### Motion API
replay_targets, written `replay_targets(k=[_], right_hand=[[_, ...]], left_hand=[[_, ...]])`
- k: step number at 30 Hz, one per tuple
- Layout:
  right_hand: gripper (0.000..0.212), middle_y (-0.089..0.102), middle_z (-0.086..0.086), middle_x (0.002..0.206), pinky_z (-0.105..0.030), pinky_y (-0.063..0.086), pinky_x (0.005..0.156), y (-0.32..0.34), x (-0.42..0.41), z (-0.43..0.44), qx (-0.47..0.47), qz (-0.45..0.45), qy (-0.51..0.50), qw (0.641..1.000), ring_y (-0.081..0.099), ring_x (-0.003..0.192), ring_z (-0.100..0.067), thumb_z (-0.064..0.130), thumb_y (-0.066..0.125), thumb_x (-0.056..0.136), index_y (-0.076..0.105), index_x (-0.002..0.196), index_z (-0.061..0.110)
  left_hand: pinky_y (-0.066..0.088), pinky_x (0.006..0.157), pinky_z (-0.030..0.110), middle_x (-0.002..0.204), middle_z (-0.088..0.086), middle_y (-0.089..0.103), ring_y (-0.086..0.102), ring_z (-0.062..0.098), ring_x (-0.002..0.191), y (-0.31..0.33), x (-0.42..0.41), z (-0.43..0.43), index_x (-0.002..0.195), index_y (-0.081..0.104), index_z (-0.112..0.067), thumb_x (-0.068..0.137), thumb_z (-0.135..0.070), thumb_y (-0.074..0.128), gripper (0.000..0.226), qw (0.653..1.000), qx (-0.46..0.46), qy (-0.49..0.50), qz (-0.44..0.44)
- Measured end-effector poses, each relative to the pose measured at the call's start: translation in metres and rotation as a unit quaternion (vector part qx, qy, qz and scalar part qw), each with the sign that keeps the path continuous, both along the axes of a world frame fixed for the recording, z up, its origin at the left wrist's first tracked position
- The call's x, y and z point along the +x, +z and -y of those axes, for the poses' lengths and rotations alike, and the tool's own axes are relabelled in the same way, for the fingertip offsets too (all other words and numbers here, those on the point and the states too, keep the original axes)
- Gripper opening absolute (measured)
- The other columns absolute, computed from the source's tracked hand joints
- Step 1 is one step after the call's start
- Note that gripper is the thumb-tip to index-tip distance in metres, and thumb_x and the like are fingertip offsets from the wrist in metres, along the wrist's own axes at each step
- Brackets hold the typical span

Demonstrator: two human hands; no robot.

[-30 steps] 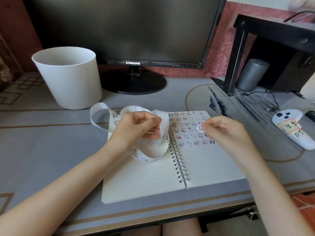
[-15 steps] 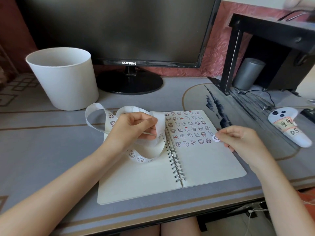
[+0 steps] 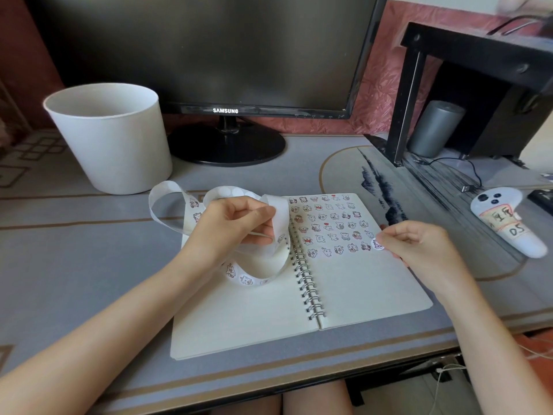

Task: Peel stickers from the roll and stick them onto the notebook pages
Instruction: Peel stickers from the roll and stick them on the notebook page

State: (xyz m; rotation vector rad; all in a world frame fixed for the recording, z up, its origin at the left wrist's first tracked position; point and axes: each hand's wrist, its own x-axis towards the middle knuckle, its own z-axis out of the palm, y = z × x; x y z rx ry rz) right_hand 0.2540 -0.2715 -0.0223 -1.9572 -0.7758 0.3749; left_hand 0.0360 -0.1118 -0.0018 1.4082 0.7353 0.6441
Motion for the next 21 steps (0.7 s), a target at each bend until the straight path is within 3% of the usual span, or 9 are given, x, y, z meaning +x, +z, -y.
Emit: replay_targets(k=[7, 13, 17, 21], right_hand=[[0.012, 0.063, 0.002, 0.064, -0.005, 0.036, 0.047, 0.001, -0.0016, 0.0003, -0.001, 0.009, 0.003, 1.0, 0.049, 0.046, 0.006, 0.006, 0.07, 0.081, 0.068, 0.073, 0.014], [0.012, 0.066, 0.003, 0.069, -0.018, 0.042, 0.063, 0.0002, -0.0029, 0.0002, -0.01, 0.037, -0.004, 0.999, 0.056, 0.061, -0.006, 0.008, 0.071, 0.08, 0.068, 0.073, 0.017], [0.013, 0.066, 0.003, 0.07, -0.006, 0.042, 0.057, -0.0035, -0.0013, -0.0013, -0.016, 0.068, -0.009, 0.998, 0.055, 0.055, 0.005, 0.008, 0.073, 0.078, 0.067, 0.072, 0.018], [0.008, 0.065, 0.001, 0.069, -0.005, 0.041, 0.054, -0.0055, -0.002, -0.0021, -0.017, 0.081, -0.008, 0.997, 0.054, 0.053, 0.007, 0.007, 0.075, 0.077, 0.068, 0.076, 0.012]], left_hand=[[0.053, 0.056, 0.016, 0.059, 0.002, 0.066, 0.063, 0.009, 0.054, 0.0001, -0.0001, -0.0001, 0.083, 0.067, 0.001, 0.088, -0.008, 0.063, 0.012, 1.0, -0.004, 0.002, 0.001], [0.052, 0.054, 0.016, 0.06, 0.002, 0.066, 0.064, 0.009, 0.055, 0.0013, -0.001, 0.0008, 0.082, 0.067, 0.0, 0.088, -0.009, 0.063, 0.011, 1.0, -0.006, 0.0, 0.001], [0.053, 0.056, 0.016, 0.06, 0.002, 0.065, 0.064, 0.01, 0.055, 0.001, -0.0011, 0.0005, 0.084, 0.066, 0.001, 0.089, -0.009, 0.062, 0.012, 1.0, 0.0, -0.004, 0.001], [0.054, 0.058, 0.017, 0.06, 0.002, 0.065, 0.064, 0.01, 0.056, 0.0004, -0.0015, 0.0003, 0.083, 0.066, 0.0, 0.089, -0.009, 0.062, 0.012, 1.0, 0.003, -0.005, 0.002]])
